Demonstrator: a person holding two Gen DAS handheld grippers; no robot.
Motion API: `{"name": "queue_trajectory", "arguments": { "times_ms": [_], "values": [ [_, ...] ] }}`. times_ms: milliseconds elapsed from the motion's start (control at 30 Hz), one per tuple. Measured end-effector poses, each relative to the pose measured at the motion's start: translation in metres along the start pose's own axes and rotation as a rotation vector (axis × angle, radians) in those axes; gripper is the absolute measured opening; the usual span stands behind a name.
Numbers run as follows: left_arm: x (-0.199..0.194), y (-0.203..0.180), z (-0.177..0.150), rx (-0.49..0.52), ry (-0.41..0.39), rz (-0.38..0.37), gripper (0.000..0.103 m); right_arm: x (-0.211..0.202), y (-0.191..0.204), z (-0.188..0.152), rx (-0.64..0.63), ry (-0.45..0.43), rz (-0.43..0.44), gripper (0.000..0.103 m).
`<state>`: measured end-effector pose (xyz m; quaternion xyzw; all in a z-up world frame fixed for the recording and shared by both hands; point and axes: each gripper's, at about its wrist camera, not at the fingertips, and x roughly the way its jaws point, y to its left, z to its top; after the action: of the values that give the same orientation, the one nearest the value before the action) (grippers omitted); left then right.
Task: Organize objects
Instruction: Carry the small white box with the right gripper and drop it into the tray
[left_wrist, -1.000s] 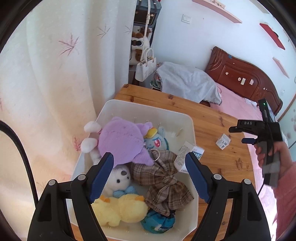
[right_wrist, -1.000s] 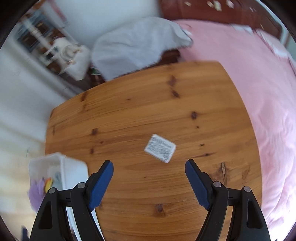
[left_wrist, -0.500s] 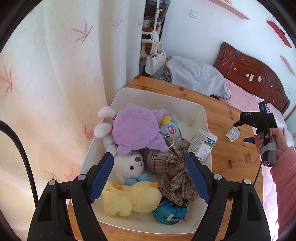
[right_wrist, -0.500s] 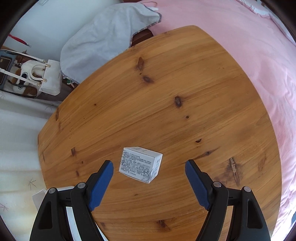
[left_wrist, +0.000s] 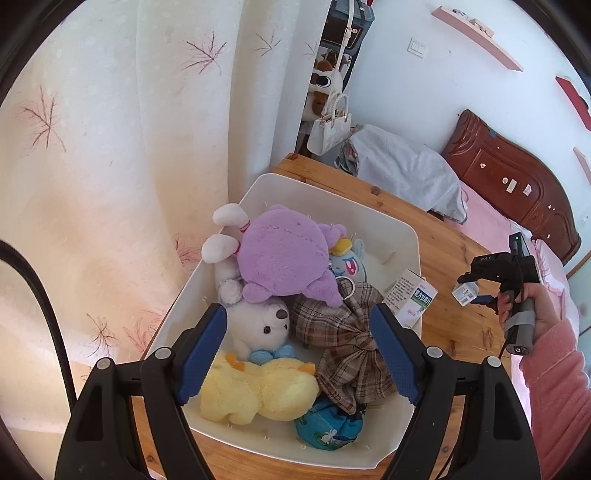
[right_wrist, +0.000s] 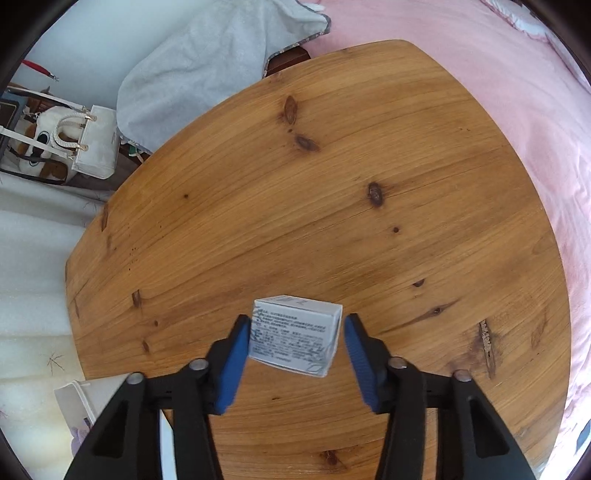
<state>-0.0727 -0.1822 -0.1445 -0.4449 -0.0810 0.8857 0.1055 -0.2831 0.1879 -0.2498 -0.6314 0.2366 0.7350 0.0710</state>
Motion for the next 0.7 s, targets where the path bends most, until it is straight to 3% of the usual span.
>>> {"name": "queue_trajectory", "arguments": {
  "times_ms": [333, 467, 600, 700],
  "values": [
    [-0.005, 0.01, -0.004, -0.024, -0.004, 0.009, 0.082, -0.011, 0.01, -0.011, -0.027, -0.017, 0.037, 0.046],
    [-0.008, 0.013, -0.007, -0.026, -0.008, -0.006, 0.082, -0.024, 0.021, -0.022, -0.047, -0.024, 0.093, 0.046],
    [-0.011, 0.016, -0.008, -0.009, -0.008, -0.01, 0.082, -0.04, 0.04, -0.039, -0.105, -0.046, 0.121, 0.046],
    [-0.015, 0.02, -0.009, -0.01, -0.023, -0.015, 0.082, -0.052, 0.058, -0.053, -0.178, -0.085, 0.096, 0.046]
  ]
}}
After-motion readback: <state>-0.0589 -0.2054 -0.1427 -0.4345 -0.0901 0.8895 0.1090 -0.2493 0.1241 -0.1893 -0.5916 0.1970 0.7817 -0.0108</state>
